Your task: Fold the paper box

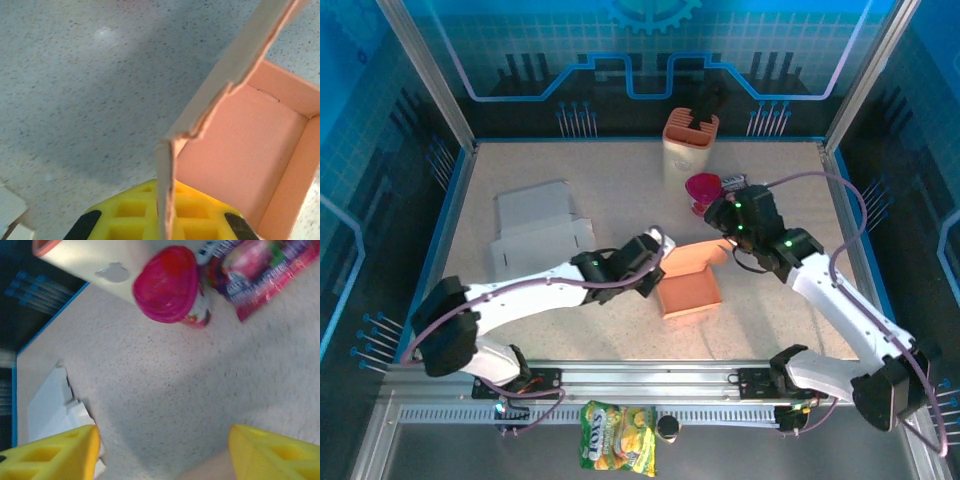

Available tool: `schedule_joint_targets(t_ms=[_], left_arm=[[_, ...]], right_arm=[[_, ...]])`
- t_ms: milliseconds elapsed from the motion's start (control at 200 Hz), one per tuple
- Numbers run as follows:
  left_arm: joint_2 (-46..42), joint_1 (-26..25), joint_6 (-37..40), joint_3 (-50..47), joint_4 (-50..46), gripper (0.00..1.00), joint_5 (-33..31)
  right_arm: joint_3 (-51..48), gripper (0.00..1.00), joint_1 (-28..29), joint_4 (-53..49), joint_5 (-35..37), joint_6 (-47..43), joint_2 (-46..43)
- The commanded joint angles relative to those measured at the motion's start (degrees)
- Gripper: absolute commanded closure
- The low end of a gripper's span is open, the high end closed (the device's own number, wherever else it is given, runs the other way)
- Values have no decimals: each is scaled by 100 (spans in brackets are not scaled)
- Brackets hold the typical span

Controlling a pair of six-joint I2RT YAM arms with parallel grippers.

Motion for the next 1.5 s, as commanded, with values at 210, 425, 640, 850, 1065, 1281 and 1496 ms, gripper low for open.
schedule_joint_targets(t_ms=[210, 425, 640, 850, 1065, 1281, 1496], left_arm=[[-885, 986, 990, -562, 46, 100, 1223], [-466, 1070, 1069, -404, 28, 100, 834], [-399, 1083, 1037, -449, 153, 100, 478], [-486, 1086, 983, -520, 256, 100, 394], [-538, 1088, 996, -494, 233, 100, 365], [-564, 1081, 942, -496, 241, 100, 363], [-534, 1089, 852, -517, 298, 100, 352]], right_arm=[[-778, 39, -645, 1058, -2930, -3431, 56], [-1022, 41, -557, 1262, -2936, -3761, 392], [-1232, 42, -358, 1368, -2514, -3822, 357], [-1654, 38, -320, 1337, -2285, -3612, -664], [-1936, 31, -213, 1202, -2268, -3621, -1171], [-2144, 31, 361, 1209, -1645, -3612, -1137], [-1856, 43, 821, 1256, -935, -3693, -457]])
